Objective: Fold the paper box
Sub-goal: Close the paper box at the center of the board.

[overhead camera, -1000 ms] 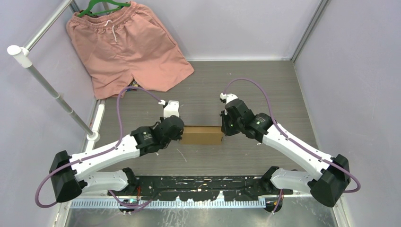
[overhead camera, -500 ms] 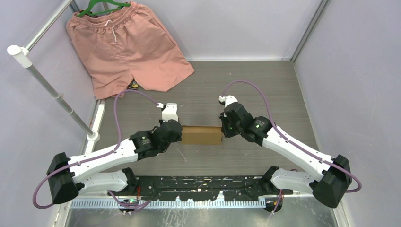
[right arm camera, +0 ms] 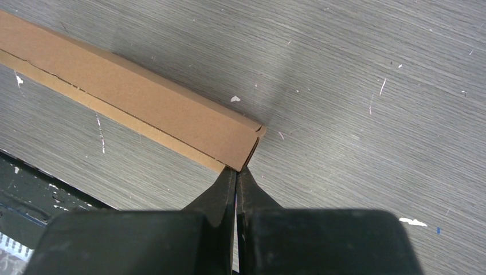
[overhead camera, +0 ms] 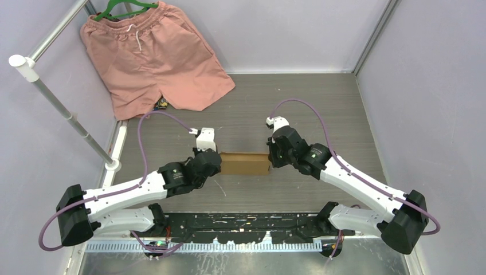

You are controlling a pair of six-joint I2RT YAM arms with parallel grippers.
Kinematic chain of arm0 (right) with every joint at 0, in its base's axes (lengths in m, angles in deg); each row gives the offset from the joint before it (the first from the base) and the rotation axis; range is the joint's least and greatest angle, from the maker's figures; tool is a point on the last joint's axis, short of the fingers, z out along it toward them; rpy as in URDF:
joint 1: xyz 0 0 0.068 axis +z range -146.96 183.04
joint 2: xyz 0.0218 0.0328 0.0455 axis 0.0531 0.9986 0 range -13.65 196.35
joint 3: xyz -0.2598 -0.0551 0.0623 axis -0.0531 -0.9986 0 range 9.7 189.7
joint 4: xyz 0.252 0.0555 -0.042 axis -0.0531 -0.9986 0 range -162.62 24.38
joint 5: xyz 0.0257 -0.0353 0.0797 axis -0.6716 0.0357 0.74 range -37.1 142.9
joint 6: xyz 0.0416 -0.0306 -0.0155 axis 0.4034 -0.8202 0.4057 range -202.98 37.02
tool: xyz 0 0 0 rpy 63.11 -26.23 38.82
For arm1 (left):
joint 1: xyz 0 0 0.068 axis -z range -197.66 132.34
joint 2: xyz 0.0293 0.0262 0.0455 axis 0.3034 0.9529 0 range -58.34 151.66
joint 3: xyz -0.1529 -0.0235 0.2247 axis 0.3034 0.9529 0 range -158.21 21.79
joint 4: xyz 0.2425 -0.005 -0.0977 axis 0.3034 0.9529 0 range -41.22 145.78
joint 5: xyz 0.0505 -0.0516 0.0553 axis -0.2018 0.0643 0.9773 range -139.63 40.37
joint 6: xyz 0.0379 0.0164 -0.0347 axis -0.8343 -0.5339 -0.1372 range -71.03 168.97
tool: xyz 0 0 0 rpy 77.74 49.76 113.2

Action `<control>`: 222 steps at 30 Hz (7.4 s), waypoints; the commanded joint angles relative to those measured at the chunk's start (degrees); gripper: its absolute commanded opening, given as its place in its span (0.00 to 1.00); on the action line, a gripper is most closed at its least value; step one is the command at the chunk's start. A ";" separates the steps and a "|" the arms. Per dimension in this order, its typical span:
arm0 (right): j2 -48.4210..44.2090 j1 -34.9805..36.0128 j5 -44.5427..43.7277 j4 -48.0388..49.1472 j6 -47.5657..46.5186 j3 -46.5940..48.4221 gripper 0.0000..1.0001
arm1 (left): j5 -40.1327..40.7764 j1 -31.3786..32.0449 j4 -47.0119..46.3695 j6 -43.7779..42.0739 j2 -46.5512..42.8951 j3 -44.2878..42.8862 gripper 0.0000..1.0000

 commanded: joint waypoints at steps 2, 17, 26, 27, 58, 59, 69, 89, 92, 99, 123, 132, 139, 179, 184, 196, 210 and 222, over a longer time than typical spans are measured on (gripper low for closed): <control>-0.92 1.36 4.29 4.22 1.50 -1.37 0.05 | -8.79 3.05 -1.78 3.91 1.83 2.51 0.00; -5.74 1.34 5.60 4.48 2.44 -2.07 0.30 | -6.46 4.30 -0.47 4.44 1.97 2.15 0.00; -8.38 1.38 5.93 4.68 2.80 -2.18 0.49 | -5.66 4.38 0.52 4.28 2.35 1.29 0.00; -8.54 1.35 5.92 4.69 2.74 -2.10 0.50 | -5.63 4.43 0.67 4.19 2.40 1.18 0.00; -8.94 1.35 4.63 3.99 5.46 -5.21 0.12 | -5.11 5.01 1.34 4.51 2.47 1.13 0.00; -8.96 1.39 4.50 3.92 5.52 -5.38 0.11 | -5.06 4.96 1.32 4.53 2.48 1.13 0.00; -9.12 1.38 4.21 3.42 5.66 -6.36 0.10 | -4.94 5.13 1.61 4.93 3.17 0.98 0.00; -12.81 1.37 4.78 1.09 4.46 -4.80 0.55 | -4.31 5.14 2.55 4.89 3.41 0.19 0.00; -13.25 1.37 4.56 0.33 4.25 -4.09 0.55 | -4.14 5.18 2.85 4.88 3.37 0.00 0.00; -14.93 1.37 4.60 0.42 4.43 -4.41 0.63 | -3.96 5.14 3.25 4.88 3.53 -0.27 0.00; -15.36 1.35 -1.87 0.13 6.30 -0.30 0.38 | -3.84 5.35 1.81 5.86 2.18 2.32 0.00; -10.59 1.39 -2.14 1.17 7.31 0.39 0.35 | -3.07 5.83 1.17 5.76 0.89 3.33 0.00; -10.19 1.39 -0.70 1.30 7.48 -0.11 0.34 | -3.03 5.78 1.34 6.00 1.78 3.12 0.00; -12.90 1.34 3.50 0.80 6.14 -9.15 0.06 | -2.38 5.77 4.41 7.49 6.94 -0.80 0.01; -13.21 1.37 3.31 0.91 6.27 -9.51 0.05 | -2.54 5.83 4.99 7.94 6.28 -0.76 0.08; -12.51 1.39 3.11 1.46 6.38 -9.51 0.05 | -2.89 5.82 6.71 8.39 3.44 -0.58 0.17; -11.70 1.35 2.75 2.97 6.95 -10.66 0.04 | -2.53 5.80 8.97 7.83 -1.29 -0.14 0.24; -11.16 1.37 2.32 3.02 6.68 -10.33 0.04 | -4.63 5.77 5.57 3.96 -4.12 0.22 0.23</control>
